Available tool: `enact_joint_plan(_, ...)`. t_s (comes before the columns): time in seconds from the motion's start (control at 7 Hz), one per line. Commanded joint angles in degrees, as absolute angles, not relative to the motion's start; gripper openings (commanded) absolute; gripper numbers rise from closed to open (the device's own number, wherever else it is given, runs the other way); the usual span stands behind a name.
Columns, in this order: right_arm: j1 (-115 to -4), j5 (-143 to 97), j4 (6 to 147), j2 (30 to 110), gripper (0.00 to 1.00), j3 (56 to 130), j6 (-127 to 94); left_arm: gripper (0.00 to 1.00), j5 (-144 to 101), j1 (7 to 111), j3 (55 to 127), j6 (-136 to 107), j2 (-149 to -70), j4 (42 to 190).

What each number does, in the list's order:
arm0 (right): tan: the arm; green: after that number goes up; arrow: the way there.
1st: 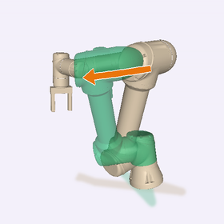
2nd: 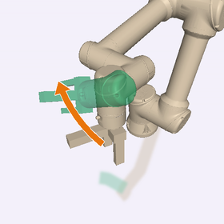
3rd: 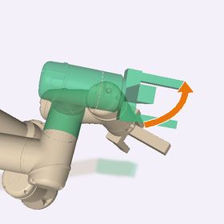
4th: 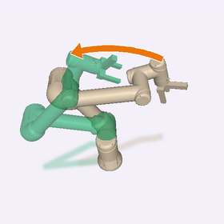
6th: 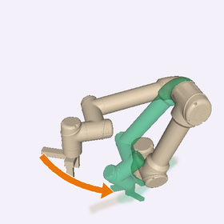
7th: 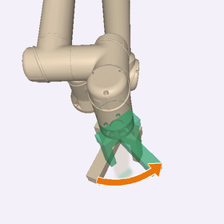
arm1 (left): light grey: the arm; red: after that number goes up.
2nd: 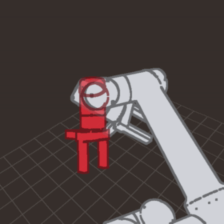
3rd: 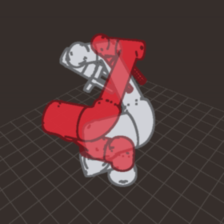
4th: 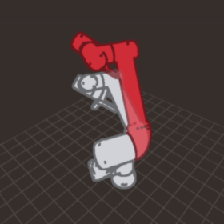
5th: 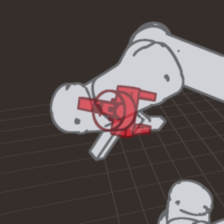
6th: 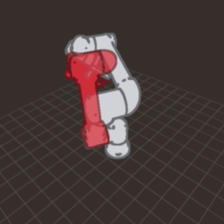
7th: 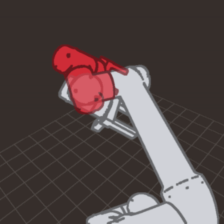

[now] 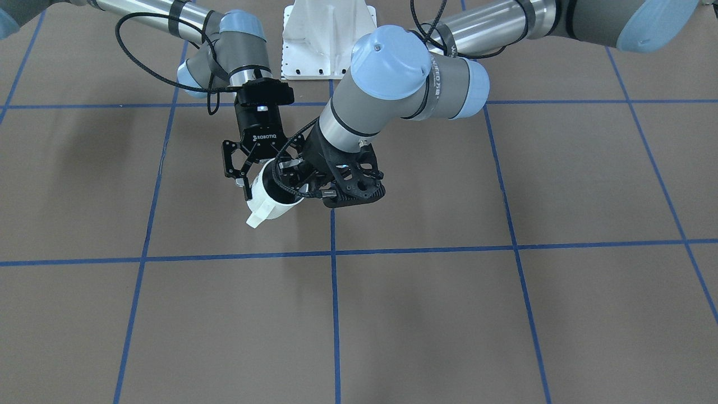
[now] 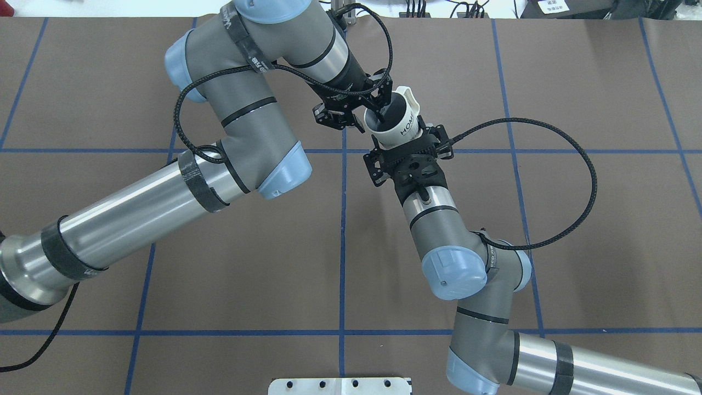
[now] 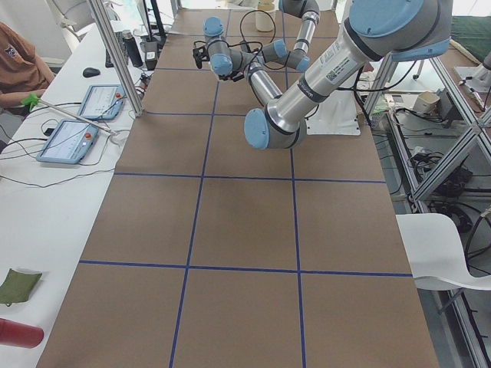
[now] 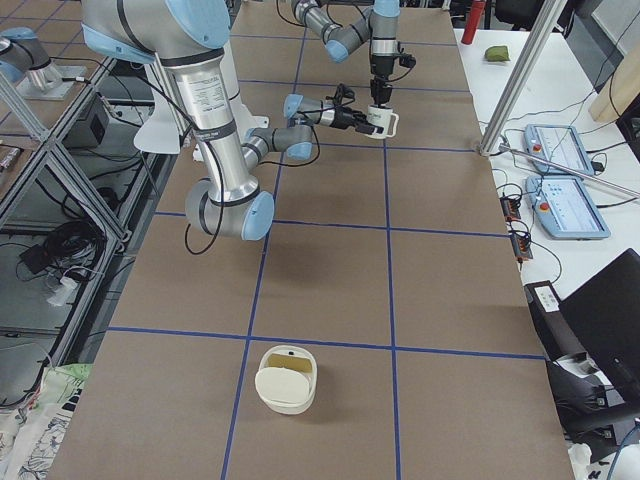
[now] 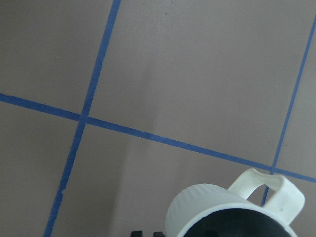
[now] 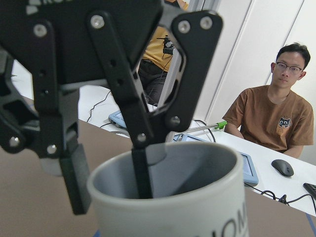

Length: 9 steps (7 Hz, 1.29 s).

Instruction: Left arm hands cup to right arm to dump lemon

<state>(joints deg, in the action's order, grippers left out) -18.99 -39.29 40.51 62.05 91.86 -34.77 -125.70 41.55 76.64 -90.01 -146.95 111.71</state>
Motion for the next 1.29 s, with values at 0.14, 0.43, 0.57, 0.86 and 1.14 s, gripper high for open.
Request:
enact_joint_plan(0.14,-19.07,-39.29,40.52,62.14,0.32,92.11,-34.63,0.36,-125.68,41.31,76.11,-89.82,-146.87,111.71)
enact_joint_plan(0.43,-19.07,-39.29,40.52,62.14,0.32,92.11,-34.63,0.35,-125.68,41.31,76.20,-89.91,-146.95,111.80)
enact_joint_plan(0.57,-19.07,-39.29,40.52,62.14,0.32,92.11,-34.63,0.35,-125.77,41.31,76.38,-89.91,-146.95,111.88)
enact_joint_plan(0.86,-19.07,-39.29,40.52,62.14,0.32,92.11,-34.63,0.33,-125.77,41.22,76.38,-89.91,-147.04,111.88)
enact_joint_plan(1.14,-19.16,-39.29,40.43,62.14,0.99,92.11,-34.63,0.00,-126.03,41.31,76.29,-90.35,-147.65,111.01)
